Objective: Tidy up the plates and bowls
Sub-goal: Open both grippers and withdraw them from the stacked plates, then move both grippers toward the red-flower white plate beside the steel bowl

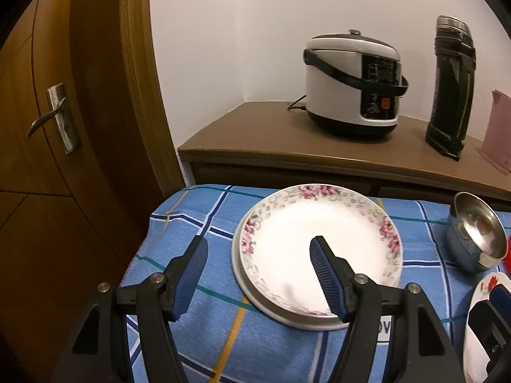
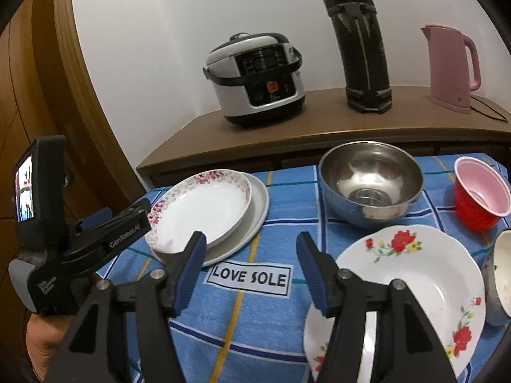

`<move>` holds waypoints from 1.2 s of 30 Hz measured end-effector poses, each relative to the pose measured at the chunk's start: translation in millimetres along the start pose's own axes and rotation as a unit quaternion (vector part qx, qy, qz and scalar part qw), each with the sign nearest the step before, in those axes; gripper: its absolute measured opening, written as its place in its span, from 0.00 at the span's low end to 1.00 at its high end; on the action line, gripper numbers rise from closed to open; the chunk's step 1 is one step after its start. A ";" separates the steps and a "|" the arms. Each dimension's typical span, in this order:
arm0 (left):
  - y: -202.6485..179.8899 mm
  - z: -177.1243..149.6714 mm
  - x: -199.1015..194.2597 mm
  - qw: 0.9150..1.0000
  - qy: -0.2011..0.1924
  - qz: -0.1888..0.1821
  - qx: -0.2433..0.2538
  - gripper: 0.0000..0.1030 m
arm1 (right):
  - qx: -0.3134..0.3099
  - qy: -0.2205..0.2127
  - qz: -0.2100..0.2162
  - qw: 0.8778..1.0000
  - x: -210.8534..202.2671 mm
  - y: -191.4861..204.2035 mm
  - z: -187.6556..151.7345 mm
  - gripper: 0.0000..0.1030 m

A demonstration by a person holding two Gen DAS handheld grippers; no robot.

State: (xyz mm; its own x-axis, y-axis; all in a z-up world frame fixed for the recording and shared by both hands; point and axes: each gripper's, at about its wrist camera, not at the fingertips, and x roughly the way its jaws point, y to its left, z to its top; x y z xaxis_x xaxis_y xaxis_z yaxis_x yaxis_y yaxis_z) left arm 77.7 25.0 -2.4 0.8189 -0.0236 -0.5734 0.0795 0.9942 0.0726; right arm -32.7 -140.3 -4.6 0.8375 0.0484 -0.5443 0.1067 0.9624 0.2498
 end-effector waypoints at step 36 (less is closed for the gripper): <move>-61.3 -16.2 -59.0 0.999 -0.008 -0.031 0.038 0.67 | 0.002 -0.041 -0.046 0.998 -65.6 -49.7 -8.3 0.60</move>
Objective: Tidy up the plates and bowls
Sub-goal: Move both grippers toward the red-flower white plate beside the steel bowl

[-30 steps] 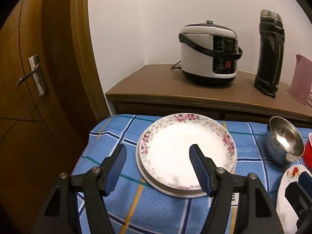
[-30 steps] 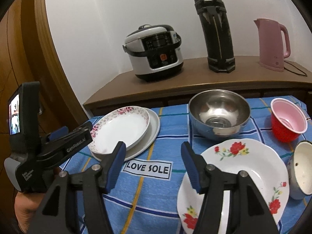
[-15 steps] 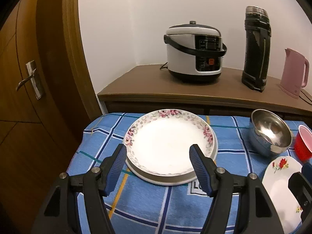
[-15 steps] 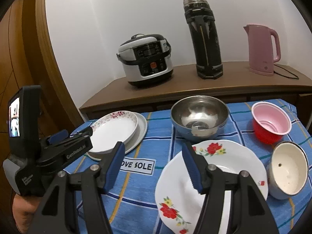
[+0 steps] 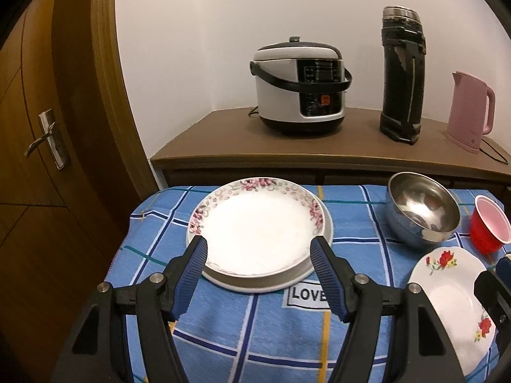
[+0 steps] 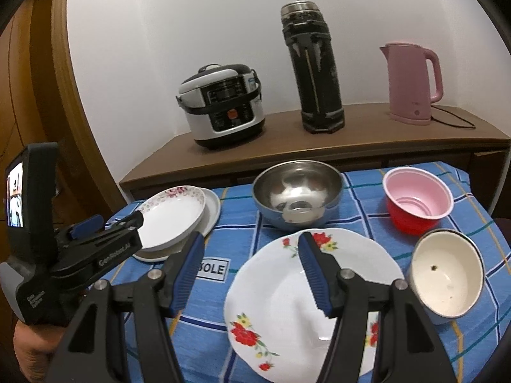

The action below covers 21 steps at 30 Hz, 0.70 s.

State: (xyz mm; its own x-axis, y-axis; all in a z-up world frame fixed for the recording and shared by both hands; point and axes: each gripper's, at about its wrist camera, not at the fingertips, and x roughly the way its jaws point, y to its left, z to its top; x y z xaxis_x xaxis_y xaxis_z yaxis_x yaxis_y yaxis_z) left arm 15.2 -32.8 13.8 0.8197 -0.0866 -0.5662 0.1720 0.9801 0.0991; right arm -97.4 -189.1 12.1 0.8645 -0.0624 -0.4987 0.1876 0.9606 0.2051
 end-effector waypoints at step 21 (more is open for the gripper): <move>-47.2 -19.5 -10.8 0.998 0.023 -0.057 0.028 0.67 | 0.021 0.029 -0.090 0.995 -7.7 -56.0 -7.2 0.62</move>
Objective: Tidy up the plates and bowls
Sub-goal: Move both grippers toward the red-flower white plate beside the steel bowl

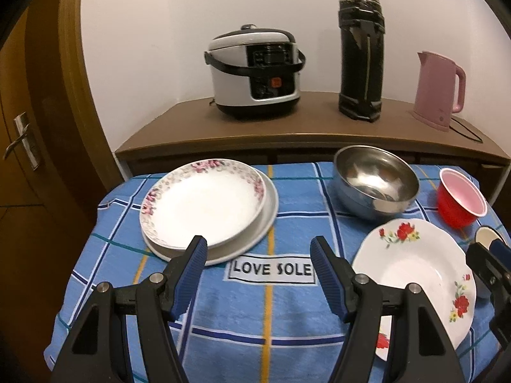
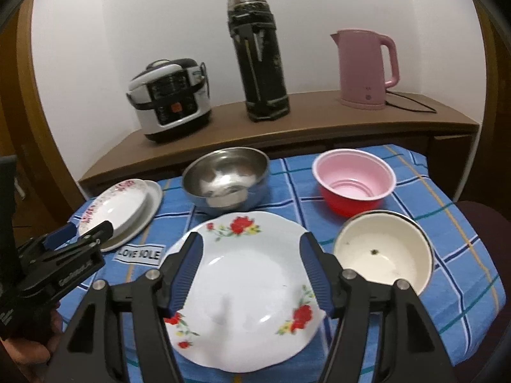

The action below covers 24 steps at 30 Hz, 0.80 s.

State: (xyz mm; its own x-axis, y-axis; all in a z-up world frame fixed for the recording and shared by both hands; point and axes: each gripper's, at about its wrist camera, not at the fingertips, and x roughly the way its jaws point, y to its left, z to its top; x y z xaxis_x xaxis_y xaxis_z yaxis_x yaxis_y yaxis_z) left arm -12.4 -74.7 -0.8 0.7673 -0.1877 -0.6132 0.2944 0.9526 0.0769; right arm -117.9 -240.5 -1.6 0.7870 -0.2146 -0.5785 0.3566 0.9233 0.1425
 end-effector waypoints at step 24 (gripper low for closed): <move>-34.9 -6.9 0.5 0.999 0.018 -0.030 0.034 0.67 | 0.011 0.023 -0.034 0.999 3.2 -21.9 -2.0 0.62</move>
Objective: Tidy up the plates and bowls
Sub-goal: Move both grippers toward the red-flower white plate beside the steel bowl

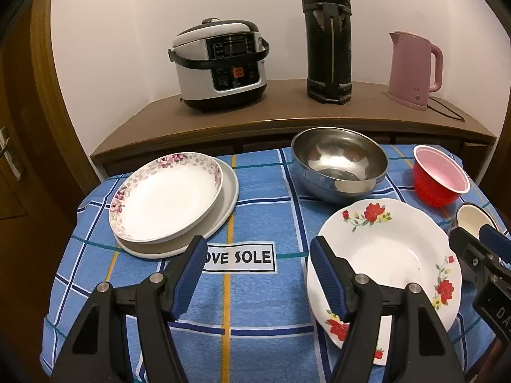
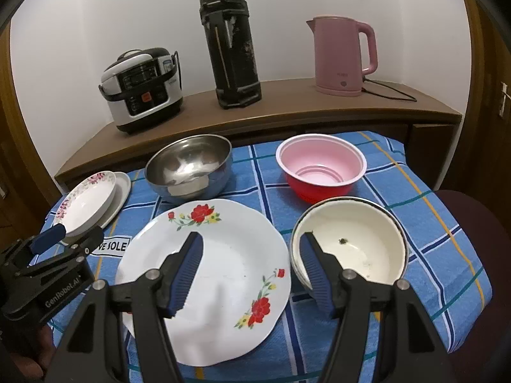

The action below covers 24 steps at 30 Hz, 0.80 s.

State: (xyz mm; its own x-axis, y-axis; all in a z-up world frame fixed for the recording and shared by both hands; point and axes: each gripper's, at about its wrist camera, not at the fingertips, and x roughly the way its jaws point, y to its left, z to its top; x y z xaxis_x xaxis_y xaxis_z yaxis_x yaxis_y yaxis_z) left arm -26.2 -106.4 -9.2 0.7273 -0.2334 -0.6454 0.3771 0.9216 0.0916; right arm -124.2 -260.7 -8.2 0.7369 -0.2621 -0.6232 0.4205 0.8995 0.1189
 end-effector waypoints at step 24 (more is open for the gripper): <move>-10.9 -2.9 14.2 1.000 0.021 -0.005 0.012 0.67 | -0.004 -0.002 0.015 1.000 -25.3 -17.9 -26.9 0.62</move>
State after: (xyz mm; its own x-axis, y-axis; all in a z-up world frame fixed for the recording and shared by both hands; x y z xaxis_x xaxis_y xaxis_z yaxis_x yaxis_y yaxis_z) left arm -21.7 -118.8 -21.5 0.6987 -0.2286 -0.6779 0.3984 0.9114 0.1033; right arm -164.6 -260.8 -15.3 0.7518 -0.2363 -0.6156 0.3940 0.9096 0.1319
